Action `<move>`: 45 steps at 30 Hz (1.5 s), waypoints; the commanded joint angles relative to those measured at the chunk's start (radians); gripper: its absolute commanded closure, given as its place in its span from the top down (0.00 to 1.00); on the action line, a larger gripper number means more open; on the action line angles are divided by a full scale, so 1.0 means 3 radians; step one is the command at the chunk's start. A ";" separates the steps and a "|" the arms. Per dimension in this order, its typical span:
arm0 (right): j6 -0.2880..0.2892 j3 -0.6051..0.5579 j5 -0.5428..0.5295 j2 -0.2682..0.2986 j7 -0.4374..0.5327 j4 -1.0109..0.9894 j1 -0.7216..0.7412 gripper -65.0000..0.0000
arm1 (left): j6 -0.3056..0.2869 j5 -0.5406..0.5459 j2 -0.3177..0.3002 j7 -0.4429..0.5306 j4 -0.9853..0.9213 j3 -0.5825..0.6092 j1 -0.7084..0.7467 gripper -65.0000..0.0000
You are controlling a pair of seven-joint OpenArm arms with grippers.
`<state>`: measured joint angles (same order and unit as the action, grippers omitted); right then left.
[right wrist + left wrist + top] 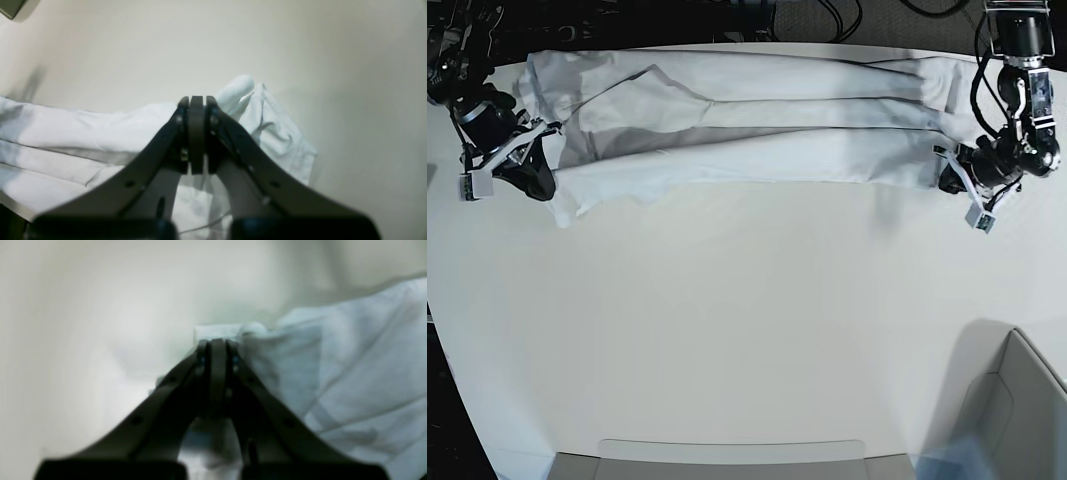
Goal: Fold the T-shirt properly
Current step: 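Regrasp the folded edges with both grippers and tuck them together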
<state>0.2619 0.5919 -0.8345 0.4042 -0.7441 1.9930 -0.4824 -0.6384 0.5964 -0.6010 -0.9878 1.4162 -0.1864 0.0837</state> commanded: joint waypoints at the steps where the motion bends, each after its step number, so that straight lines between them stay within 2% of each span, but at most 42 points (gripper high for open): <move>1: 0.0004 0.0024 -0.0049 0.0052 0.0089 0.0069 0.0010 0.00 | -0.0002 0.0014 -0.0117 -0.0065 0.0166 -0.0189 -0.0031 0.00; 3: 0.0004 0.0024 -0.0049 0.0046 0.0089 0.0069 0.0010 0.00 | -0.0002 0.0019 -0.0111 -0.0259 0.0381 -0.0379 -0.0005 0.00; 10: 0.0004 0.0024 -0.0054 0.0041 0.0089 0.0131 -0.0026 0.00 | -0.0007 0.0019 -0.0045 -0.0628 0.0846 -0.0762 0.0127 0.00; 17: 0.0004 0.0035 -0.0065 -0.0005 0.0089 0.0197 -0.0215 0.00 | -0.0007 0.0024 -0.0040 -0.0668 0.1107 -0.0992 0.0424 0.00; 21: 0.0004 0.0060 -0.0239 -0.0005 0.0094 0.0202 -0.0353 0.00 | -0.0012 0.0024 -0.0040 -0.0668 0.1204 -0.1146 0.0608 0.00; 24: 0.0004 0.0065 -0.0438 -0.0005 0.0094 0.0238 -0.0486 0.00 | -0.0199 0.0024 -0.0040 -0.0674 0.1261 -0.1228 0.0777 0.00; 25: 0.0004 0.0065 -0.0494 0.0000 0.0094 0.0238 -0.0533 0.00 | -0.0199 0.0024 -0.0035 -0.0674 0.1276 -0.1253 0.0823 0.00; 31: 0.0004 0.0065 -0.0561 0.0000 0.0115 0.0238 -0.0773 0.00 | -0.0199 0.0024 0.0170 -0.0668 0.1302 -0.1448 0.1104 0.00; 36: 0.0004 0.0065 -0.0561 0.0000 0.0120 0.0238 -0.0809 0.00 | -0.0199 0.0019 0.0303 -0.0638 0.1302 -0.1448 0.1115 0.00; 40: 0.0004 0.0060 -0.0561 0.0016 0.0115 0.0238 -0.0798 0.00 | -0.0199 0.0009 0.0287 -0.0648 0.1276 -0.1284 0.0654 0.00; 41: 0.0004 0.0060 -0.0561 0.0026 0.0115 0.0238 -0.0798 0.00 | -0.0199 0.0004 0.0277 -0.0638 0.1266 -0.1207 0.0562 0.03; 43: 0.0004 0.0060 -0.0556 0.0026 0.0115 0.0238 -0.0798 0.00 | -0.0199 0.0004 0.0195 -0.0638 0.1174 -0.1003 0.0399 0.20; 45: 0.0004 0.0060 -0.0556 0.0031 0.0115 0.0238 -0.0798 0.00 | 0.0039 0.0019 0.0119 -0.0612 0.1031 -0.0762 0.0214 0.28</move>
<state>0.2588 0.6003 -0.9844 0.4011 -0.7330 2.0472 -0.7170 -0.6285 0.6037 -0.5426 -1.1797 1.7206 -0.4091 0.1535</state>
